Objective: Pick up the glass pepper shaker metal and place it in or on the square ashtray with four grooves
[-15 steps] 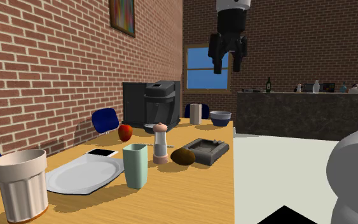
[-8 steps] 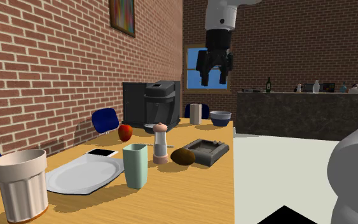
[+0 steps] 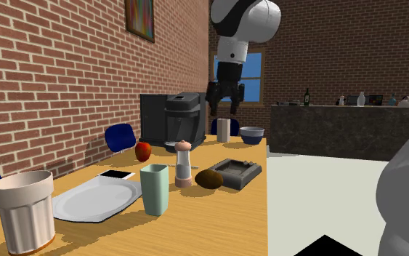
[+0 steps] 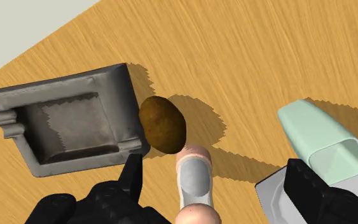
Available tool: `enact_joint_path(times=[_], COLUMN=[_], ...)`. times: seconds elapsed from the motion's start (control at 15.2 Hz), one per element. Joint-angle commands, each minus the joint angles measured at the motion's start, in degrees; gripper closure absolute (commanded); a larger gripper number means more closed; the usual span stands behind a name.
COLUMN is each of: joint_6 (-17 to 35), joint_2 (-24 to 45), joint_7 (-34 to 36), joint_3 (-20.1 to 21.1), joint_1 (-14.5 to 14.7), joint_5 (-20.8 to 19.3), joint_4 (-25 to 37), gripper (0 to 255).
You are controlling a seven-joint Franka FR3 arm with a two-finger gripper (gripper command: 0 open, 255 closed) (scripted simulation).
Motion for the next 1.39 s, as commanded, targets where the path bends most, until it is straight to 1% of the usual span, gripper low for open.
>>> enact_joint_path(times=[0.0, 0.46, 0.92, 1.32], joint_6=[3.02, 10.25, 13.76, 17.35], joint_2=[4.34, 18.81, 33.84, 36.55], joint_7=[-0.76, -4.76, -8.95, -9.4], joint_3=[-0.41, -1.49, -0.92, -0.48], joint_1=[0.49, 1.6, 1.42, 1.6], joint_5=[1.3, 6.87, 13.13, 13.85], joint_4=[1.65, 9.41, 21.16, 20.28], gripper=[0, 0, 0, 0])
